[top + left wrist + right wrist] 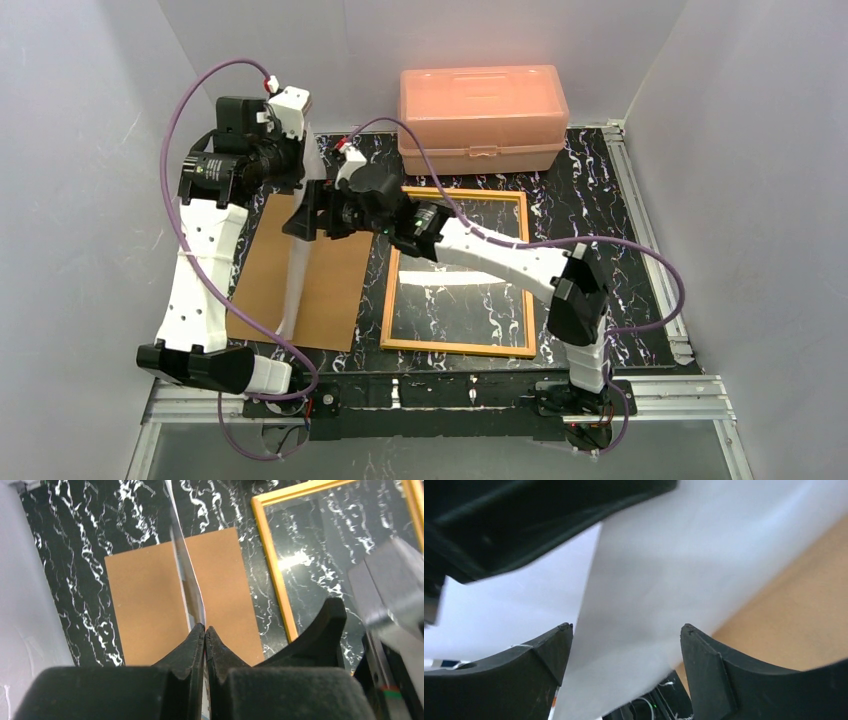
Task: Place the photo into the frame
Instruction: Turn over the photo at the center of the board.
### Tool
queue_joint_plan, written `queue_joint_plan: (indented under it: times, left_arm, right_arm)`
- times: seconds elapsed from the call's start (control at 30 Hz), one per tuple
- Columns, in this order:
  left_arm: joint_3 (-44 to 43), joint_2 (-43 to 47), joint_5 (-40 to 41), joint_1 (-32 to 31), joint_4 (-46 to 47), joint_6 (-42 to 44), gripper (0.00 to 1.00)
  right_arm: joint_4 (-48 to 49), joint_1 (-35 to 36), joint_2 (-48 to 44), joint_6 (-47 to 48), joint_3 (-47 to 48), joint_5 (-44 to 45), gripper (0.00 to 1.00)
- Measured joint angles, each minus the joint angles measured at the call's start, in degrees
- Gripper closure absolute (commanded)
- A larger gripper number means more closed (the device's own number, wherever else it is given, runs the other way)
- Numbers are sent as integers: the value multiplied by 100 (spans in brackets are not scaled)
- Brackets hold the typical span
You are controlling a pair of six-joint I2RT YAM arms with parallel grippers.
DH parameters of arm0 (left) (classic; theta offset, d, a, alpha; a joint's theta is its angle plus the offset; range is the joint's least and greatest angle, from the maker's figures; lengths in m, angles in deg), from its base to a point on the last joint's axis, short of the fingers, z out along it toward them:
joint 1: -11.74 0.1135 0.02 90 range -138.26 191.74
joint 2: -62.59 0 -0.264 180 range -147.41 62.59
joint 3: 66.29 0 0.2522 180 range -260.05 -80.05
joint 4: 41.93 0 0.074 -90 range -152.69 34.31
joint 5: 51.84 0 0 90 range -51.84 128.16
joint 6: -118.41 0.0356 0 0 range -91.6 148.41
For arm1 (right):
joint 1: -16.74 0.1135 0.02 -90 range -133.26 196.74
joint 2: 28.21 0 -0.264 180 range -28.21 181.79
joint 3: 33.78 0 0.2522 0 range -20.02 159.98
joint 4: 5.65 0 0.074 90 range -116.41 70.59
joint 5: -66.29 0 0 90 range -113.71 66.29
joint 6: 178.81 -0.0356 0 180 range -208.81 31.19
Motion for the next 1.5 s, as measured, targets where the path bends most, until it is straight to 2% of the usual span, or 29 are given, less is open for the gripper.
queue_joint_plan:
  times: [0.1,0.43,0.57,0.8,1.0,1.13,1.3,1.5]
  left_arm:
    - [-343,-33,-323,0,-133,44,100]
    - [-1790,-105,-1582,0,-402,4,100]
    - [-2212,-105,-2151,0,-431,-157,100]
    - [-2562,-55,-2938,0,-365,-516,100]
    - [-2503,203,-3305,0,63,-1132,100]
    - [-2503,299,-3543,0,352,-1576,100]
    - [-2509,275,-3755,0,601,-2079,100]
    - [-2518,234,-3917,7,730,-2435,100]
  right_arm:
    - [136,-251,-363,66,-433,-417,2]
    - [592,-1908,-2874,385,-2743,-1209,1]
    - [1056,-2415,-3355,369,-3486,-1628,1]
    - [2063,-3014,-3226,153,-4520,-2612,1]
    - [3665,-3128,-3220,-415,-5608,-2927,1]
    - [4708,-3121,-3023,-728,-5698,-3082,1]
    - [6561,-3126,-2544,-1368,-5829,-3189,1]
    - [7936,-3206,-2096,-1963,-6061,-3195,1]
